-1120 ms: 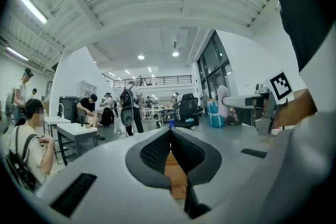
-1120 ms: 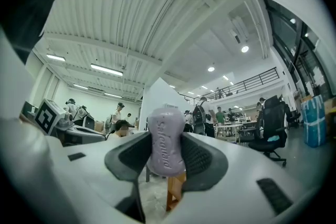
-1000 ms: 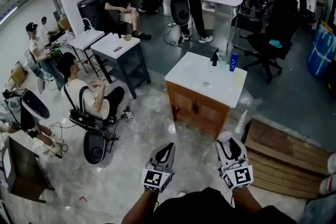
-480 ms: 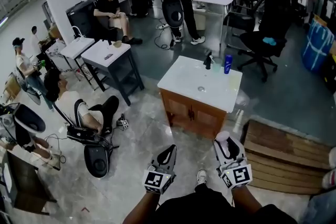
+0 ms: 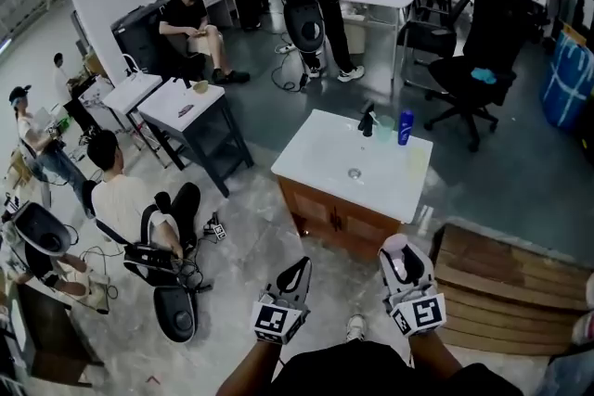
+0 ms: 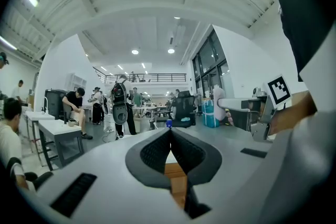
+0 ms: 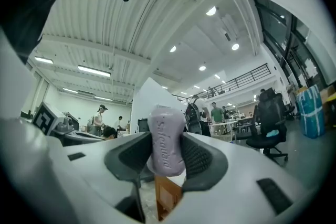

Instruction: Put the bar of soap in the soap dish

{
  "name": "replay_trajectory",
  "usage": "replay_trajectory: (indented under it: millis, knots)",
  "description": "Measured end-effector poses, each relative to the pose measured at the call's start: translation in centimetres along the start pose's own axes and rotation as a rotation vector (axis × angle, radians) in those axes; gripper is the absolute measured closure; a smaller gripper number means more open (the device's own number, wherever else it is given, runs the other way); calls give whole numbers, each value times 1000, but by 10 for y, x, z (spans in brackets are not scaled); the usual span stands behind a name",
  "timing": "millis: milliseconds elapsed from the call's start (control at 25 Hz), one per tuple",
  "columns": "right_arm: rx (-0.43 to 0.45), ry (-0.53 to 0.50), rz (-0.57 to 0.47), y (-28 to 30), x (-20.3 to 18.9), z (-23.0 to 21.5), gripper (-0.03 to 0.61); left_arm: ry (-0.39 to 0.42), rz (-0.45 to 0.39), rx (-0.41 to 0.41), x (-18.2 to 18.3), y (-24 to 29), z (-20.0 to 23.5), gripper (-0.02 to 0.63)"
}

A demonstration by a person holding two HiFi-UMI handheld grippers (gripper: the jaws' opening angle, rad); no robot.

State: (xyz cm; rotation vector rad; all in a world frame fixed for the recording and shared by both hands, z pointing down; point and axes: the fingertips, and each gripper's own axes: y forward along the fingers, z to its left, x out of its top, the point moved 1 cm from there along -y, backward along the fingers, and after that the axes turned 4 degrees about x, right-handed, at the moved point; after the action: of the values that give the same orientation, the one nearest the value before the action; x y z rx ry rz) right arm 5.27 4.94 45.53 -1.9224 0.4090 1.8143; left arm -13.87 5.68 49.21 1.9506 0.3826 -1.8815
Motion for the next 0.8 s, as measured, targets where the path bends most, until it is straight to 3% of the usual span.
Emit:
replay_trajectory:
  millis: [320,800]
  knots:
    - [2,-7,13,30,-5,-53,391,40,9,12,4,61,2,594]
    - [-39,11,49,45,-30,-116,391,38,18,-4,-7,123,-7,594]
